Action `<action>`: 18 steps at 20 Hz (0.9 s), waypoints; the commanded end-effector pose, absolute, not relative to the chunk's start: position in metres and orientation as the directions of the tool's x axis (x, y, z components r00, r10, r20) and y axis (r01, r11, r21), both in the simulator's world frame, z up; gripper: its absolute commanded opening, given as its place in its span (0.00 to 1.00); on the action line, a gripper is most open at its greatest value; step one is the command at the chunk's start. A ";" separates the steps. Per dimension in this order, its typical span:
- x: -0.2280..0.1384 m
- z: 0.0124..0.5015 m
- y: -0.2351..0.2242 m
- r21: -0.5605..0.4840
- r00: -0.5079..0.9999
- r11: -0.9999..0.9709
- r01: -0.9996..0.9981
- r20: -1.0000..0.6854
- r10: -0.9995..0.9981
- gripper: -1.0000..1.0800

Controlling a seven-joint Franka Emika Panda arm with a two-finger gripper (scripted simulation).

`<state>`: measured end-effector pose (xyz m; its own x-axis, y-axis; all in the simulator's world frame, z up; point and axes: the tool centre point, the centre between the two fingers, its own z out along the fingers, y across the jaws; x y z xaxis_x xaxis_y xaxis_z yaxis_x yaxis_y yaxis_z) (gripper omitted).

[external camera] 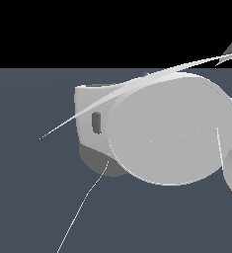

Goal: Turn on the faucet by rotating a designated handle.

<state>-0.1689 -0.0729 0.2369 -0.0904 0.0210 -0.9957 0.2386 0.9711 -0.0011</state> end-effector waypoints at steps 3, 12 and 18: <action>-0.158 0.274 -0.045 0.007 -0.010 0.981 0.193 -1.000 0.009 0.00; -0.162 0.241 -0.045 -0.023 -0.094 0.978 0.209 -0.996 -0.003 0.00; -0.158 0.250 -0.030 -0.017 -0.075 0.979 0.205 -0.997 -0.001 0.00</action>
